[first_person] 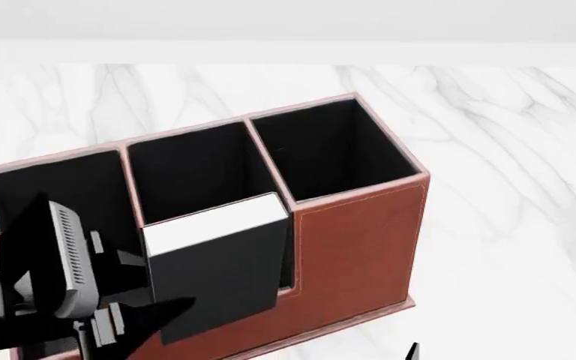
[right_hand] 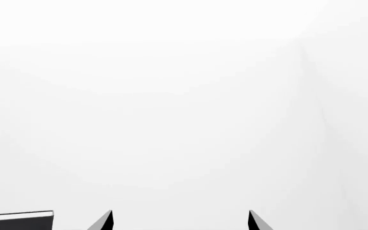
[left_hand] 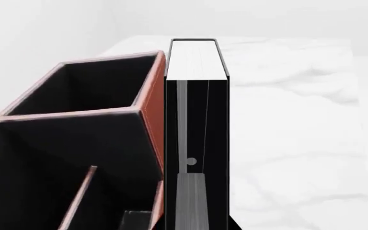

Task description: Pick up the book and place it in the back compartment of the caddy.

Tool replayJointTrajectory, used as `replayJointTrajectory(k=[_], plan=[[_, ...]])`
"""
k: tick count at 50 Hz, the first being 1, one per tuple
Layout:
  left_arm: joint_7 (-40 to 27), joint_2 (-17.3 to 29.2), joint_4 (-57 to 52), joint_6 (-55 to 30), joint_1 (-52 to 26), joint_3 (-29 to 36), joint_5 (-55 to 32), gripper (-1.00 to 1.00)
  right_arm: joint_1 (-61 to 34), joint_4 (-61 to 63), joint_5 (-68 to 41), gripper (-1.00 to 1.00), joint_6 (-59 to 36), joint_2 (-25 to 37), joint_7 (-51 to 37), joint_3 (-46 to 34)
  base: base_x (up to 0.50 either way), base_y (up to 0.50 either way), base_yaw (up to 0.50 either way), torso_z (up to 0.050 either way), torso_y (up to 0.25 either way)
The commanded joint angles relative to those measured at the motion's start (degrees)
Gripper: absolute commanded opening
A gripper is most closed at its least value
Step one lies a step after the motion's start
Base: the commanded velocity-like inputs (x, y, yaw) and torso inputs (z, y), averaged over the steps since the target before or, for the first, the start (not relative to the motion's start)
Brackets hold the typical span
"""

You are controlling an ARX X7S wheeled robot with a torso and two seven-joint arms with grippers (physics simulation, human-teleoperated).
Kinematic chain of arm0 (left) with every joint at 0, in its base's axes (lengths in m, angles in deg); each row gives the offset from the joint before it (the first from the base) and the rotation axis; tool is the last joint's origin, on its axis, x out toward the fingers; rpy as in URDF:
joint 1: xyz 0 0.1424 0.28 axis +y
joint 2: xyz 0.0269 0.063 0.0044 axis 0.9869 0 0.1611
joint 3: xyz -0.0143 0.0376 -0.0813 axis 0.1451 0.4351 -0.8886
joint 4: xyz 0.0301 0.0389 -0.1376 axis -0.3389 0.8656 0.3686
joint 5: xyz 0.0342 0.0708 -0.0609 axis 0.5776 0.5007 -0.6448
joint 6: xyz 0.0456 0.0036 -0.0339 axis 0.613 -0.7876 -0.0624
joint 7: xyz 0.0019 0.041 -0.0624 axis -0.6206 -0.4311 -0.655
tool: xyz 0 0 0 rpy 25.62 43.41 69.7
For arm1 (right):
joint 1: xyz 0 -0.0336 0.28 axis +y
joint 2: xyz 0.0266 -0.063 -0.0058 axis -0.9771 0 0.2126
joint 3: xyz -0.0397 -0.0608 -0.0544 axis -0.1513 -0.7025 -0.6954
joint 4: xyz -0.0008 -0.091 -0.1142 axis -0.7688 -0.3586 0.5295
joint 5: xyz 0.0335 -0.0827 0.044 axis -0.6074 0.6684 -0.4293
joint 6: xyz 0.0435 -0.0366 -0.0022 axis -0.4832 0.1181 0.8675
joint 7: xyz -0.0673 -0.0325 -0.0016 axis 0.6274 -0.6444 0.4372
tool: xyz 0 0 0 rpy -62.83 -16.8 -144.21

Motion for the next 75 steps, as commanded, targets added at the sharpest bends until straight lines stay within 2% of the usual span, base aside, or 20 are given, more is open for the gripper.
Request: replayJointTrajectory(k=[1, 39, 75], plan=[[1.21, -2.68, 4.60, -0.72, -2.07, -3.00, -2.70, -1.00, -0.32, -0.48, -0.14, 1.00, -0.01, 0.07, 0.04, -0.30, 0.00, 0.00, 0.00, 0.000, 0.000], [12.58, -14.02, 28.39, 4.55, -2.38, -4.00, 0.80, -1.00, -0.73, -0.95, -0.04, 1.00, -0.02, 0.28, -0.23, -0.80, 0.00, 0.00, 0.00, 0.000, 0.001], [27.01, -30.31, 62.87, 13.63, -0.01, -5.89, 2.83, -1.00, -1.25, -1.71, -0.29, 1.00, 0.00, 0.48, -0.48, -1.20, 0.00, 0.00, 0.00, 0.000, 0.001]])
